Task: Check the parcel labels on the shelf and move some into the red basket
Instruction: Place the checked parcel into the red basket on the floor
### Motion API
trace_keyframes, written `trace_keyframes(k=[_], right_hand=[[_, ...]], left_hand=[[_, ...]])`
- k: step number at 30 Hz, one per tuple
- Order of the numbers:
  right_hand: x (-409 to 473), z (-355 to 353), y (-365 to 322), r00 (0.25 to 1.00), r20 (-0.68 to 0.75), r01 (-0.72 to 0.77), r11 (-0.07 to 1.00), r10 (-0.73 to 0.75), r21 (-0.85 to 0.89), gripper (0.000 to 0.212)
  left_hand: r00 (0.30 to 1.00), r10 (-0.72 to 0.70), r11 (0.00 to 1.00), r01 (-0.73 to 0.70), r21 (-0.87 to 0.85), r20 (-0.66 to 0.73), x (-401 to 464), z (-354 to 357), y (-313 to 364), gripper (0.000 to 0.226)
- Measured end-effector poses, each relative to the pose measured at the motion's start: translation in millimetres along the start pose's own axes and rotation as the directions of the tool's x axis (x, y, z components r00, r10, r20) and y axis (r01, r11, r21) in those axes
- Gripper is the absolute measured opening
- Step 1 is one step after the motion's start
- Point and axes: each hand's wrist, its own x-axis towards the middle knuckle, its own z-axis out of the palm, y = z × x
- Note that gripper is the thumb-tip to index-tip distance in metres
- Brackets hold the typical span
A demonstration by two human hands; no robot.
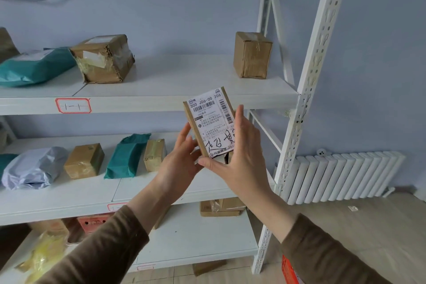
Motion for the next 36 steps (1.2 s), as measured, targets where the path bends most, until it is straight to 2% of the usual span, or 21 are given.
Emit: trace_keyframes(k=[3, 5, 8, 12, 14, 17, 21, 24, 30, 36], right_hand=[[-1.9, 5.7, 1.2, 0.998, -0.052, 0.041, 0.997, -0.045, -0.072, 0.131], [-7.0, 4.9, 0.4, 0.996, -0.043, 0.08, 0.994, -0.077, 0.073, 0.122], [-16.7, 1.3, 5.7, 0.999, -0.031, 0.046, 0.938, -0.037, 0.344, 0.104], [-24.4, -5.3, 20.3, 0.994, 0.033, -0.105, 0.887, 0.101, 0.451, 0.081], [-26.3, -9.4, 27.3, 0.978, 0.118, -0.209, 0.82, 0.172, 0.534, 0.074], [-24.9, -19.8, 34.2, 0.895, 0.233, -0.43, 0.598, 0.379, 0.676, 0.059], [-24.1, -34.6, 49.1, 0.775, 0.325, -0.585, 0.42, 0.543, 0.694, 0.044], [-27.6, -41.3, 62.7, 0.737, 0.347, -0.622, 0.382, 0.58, 0.684, 0.042], [-37.0, -46.4, 93.5, 0.667, 0.358, -0.67, 0.316, 0.653, 0.672, 0.031], [-50.3, -46.9, 134.1, 0.585, 0.328, -0.679, 0.227, 0.742, 0.698, 0.03]], left_hand=[[0.999, -0.044, 0.998, 0.044, 0.052, -0.007, -2.7, 9.0, 2.1, 0.057], [0.997, -0.074, 0.996, 0.072, -0.061, -0.036, -5.7, 12.3, 5.2, 0.054], [0.99, -0.11, 0.961, 0.084, -0.262, -0.086, -3.7, 6.0, 6.2, 0.05], [0.985, -0.16, 0.936, 0.13, -0.327, -0.065, -2.6, 10.5, -2.0, 0.05], [0.982, -0.175, 0.952, 0.149, -0.269, -0.073, -0.5, 16.7, -7.3, 0.049], [0.969, -0.229, 0.972, 0.223, -0.076, -0.094, 5.7, 29.3, -15.5, 0.048], [0.938, -0.324, 0.943, 0.33, 0.031, -0.128, 13.6, 43.5, -28.8, 0.049], [0.934, -0.33, 0.939, 0.34, 0.051, -0.138, 19.6, 49.9, -40.4, 0.051], [0.944, -0.329, 0.939, 0.33, 0.096, -0.025, 38.2, 57.3, -71.8, 0.042], [0.924, -0.364, 0.925, 0.344, 0.159, 0.119, 65.8, 66.3, -110.8, 0.056]])
